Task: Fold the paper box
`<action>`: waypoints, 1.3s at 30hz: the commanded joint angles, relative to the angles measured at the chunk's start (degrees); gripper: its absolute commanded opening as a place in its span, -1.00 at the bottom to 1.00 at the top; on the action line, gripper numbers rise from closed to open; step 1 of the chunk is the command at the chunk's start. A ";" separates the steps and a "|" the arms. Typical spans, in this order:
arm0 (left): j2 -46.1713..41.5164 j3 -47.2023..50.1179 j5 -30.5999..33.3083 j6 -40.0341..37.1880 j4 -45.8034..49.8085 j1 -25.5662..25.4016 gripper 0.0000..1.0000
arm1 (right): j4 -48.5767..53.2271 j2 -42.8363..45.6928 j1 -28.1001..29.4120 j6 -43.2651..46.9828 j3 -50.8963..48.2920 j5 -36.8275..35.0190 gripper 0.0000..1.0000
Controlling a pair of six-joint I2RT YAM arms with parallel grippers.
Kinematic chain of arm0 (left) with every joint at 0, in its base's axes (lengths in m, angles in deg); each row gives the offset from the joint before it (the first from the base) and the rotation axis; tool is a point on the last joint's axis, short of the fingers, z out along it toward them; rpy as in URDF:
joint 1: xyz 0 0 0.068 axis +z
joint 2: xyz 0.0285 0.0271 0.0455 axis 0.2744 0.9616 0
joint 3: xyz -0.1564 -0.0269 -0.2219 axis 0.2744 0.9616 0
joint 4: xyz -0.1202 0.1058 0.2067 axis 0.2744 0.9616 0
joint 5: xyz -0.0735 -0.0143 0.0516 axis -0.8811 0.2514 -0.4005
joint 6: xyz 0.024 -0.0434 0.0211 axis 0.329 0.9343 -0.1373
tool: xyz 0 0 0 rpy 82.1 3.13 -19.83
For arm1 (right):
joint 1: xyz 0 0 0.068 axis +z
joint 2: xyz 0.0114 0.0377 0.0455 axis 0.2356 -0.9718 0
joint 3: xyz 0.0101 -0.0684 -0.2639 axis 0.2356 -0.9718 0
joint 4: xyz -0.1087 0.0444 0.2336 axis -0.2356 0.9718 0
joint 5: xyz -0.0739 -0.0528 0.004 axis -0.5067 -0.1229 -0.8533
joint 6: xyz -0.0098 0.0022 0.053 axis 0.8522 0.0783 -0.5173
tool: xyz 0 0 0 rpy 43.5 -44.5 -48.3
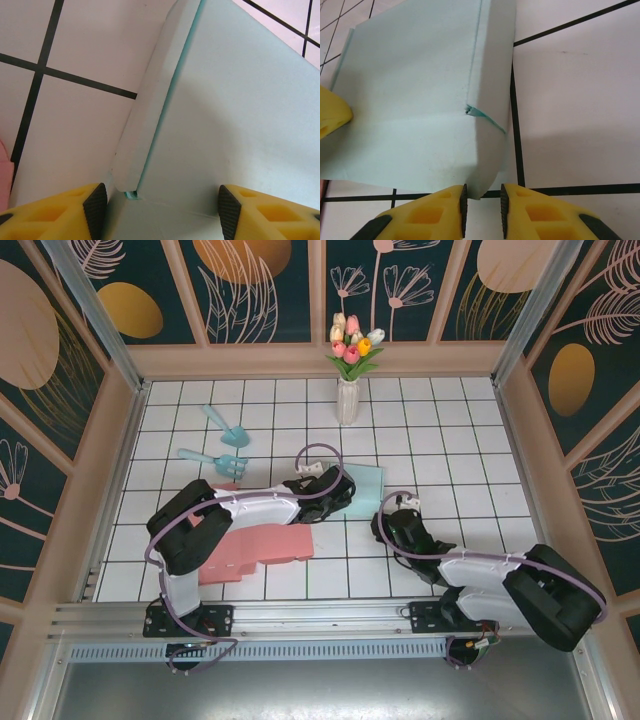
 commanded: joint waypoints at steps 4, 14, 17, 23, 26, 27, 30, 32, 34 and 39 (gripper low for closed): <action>5.69 2.13 2.61 -2.06 9.92 0.69 0.24 | -0.31 -1.56 0.35 1.27 0.69 -1.17 -0.47; 7.45 2.03 2.15 -1.70 8.94 0.67 0.21 | -2.82 -5.27 0.26 1.27 0.75 -2.07 -0.49; 7.60 2.21 2.57 -1.61 9.02 0.66 0.21 | -3.05 -5.37 0.35 0.65 0.61 -1.80 -0.49; 7.85 2.48 3.30 -1.44 9.11 0.66 0.21 | 2.94 5.27 0.44 -3.01 -0.14 -1.85 -0.45; 8.11 2.22 3.30 -1.46 9.13 0.70 0.21 | 9.02 12.46 0.37 -3.72 0.39 -2.86 -0.41; 8.10 2.07 3.24 -1.53 9.11 0.70 0.21 | 10.95 14.49 0.36 -3.79 0.67 -3.54 -0.39; 8.36 1.69 3.04 -1.69 9.25 0.67 0.21 | 14.34 17.79 -0.11 -3.41 1.63 -5.34 -0.30; 8.37 1.60 2.95 -1.70 9.20 0.63 0.21 | 14.60 17.68 -1.21 -2.85 2.02 -5.09 -0.27; 8.37 1.73 2.84 -1.61 9.22 0.68 0.20 | 12.54 16.66 -2.63 -2.52 1.83 -2.78 -0.27; 8.29 1.94 3.03 -1.31 9.33 0.69 0.20 | 5.90 10.58 -4.44 -1.05 2.39 1.41 -0.28</action>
